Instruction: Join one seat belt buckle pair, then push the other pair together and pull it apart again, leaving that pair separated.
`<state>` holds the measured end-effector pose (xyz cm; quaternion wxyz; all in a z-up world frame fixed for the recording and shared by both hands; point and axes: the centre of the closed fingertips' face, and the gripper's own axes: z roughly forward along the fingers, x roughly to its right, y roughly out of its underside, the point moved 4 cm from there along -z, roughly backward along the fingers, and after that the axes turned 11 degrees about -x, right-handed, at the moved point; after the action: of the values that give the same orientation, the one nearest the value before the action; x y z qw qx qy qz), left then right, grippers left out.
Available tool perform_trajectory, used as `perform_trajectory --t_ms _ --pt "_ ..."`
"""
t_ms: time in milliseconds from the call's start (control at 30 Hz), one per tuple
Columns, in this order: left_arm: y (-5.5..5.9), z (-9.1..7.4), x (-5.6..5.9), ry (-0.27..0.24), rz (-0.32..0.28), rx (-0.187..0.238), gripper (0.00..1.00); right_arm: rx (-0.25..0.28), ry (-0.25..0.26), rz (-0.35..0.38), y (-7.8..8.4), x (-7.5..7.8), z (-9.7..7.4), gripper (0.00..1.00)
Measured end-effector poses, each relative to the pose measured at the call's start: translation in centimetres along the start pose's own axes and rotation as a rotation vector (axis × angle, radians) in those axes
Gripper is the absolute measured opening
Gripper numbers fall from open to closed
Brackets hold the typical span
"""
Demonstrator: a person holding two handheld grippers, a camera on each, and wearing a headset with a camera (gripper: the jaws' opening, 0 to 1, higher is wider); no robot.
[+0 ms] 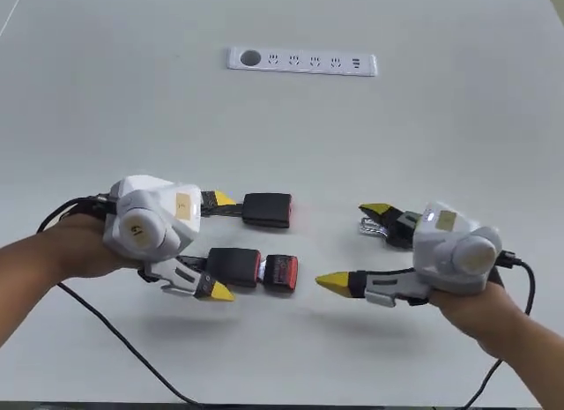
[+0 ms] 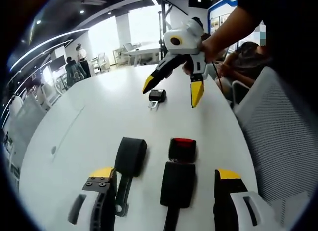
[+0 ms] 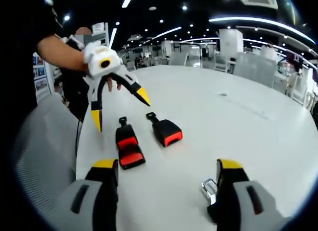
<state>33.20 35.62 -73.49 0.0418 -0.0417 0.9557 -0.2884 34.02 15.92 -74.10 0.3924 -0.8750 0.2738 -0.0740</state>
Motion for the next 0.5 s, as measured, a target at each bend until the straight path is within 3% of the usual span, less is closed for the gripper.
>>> perform_trajectory --t_ms 167,267,500 --pt "-0.7 -0.3 -2.0 -0.026 -0.004 0.011 0.82 -0.053 0.023 -0.022 1.3 2.7 -1.2 0.8" --pt "-1.1 -0.1 -3.4 -0.041 -0.005 0.015 0.81 -0.057 0.029 -0.014 1.7 4.2 -1.9 0.78" --pt "-1.6 0.8 -6.2 -0.047 -0.006 0.008 0.78 -0.13 0.014 -0.052 3.5 6.3 -2.7 0.74"
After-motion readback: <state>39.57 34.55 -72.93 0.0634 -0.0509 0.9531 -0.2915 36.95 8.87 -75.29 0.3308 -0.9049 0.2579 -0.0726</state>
